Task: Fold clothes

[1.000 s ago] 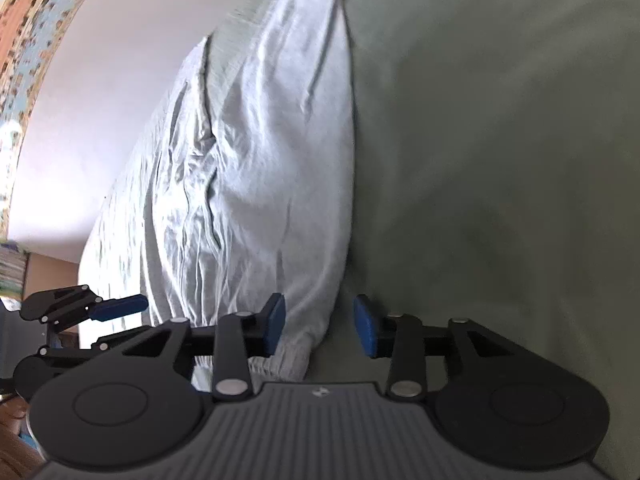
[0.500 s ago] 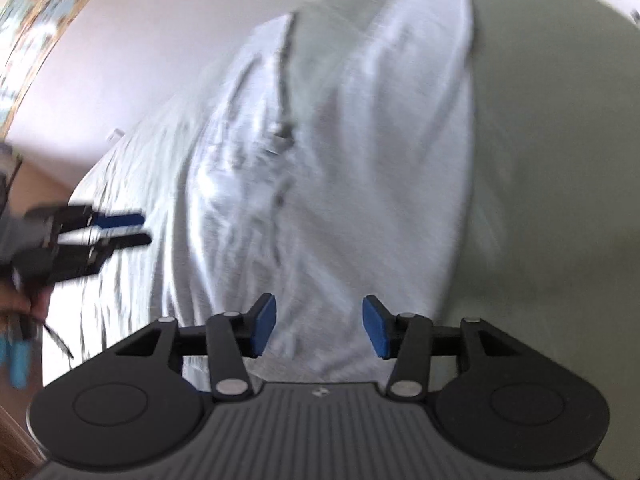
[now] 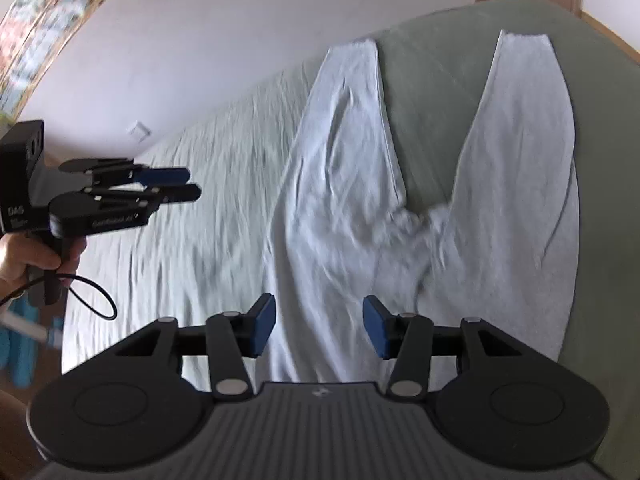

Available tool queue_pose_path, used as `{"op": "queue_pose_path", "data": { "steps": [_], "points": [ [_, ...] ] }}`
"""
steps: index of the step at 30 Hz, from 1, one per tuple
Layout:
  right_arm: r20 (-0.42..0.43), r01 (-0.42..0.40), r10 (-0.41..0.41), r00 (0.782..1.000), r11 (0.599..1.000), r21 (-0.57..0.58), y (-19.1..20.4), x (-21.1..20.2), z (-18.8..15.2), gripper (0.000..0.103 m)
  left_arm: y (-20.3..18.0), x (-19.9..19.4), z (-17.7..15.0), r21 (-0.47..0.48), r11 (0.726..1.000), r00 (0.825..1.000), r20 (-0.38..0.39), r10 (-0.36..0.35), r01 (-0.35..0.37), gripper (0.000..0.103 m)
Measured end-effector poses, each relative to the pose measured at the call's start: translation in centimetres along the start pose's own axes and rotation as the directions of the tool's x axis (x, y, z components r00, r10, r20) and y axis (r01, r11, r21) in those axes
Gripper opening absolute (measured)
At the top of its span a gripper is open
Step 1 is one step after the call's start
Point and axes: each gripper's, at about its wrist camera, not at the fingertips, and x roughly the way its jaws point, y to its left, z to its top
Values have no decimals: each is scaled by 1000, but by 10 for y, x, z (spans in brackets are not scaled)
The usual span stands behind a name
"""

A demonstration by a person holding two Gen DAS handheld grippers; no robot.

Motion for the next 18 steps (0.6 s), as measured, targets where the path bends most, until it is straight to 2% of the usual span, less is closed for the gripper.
{"op": "queue_pose_path", "data": {
  "steps": [3, 7, 12, 15, 18],
  "points": [
    [40, 37, -39, 998, 998, 43, 11, -11, 9, 51, 17, -9, 25, 84, 996, 1000, -14, -14, 15, 30],
    [88, 92, -94, 992, 996, 21, 25, -20, 11, 52, 37, -17, 57, 137, 990, 1000, -1, -27, 27, 30],
    [106, 135, -136, 985, 991, 18, 40, 1, 7, 52, 68, -9, 84, 45, 998, 999, 30, -44, 43, 30],
    [91, 141, -144, 985, 989, 35, 52, 16, -11, 52, 77, 10, 85, -2, 998, 998, 30, -60, 60, 30],
    [96, 123, -126, 987, 992, 40, 58, 23, -37, 52, 84, 32, 77, -50, 998, 999, 5, -43, 44, 30]
  ]
}}
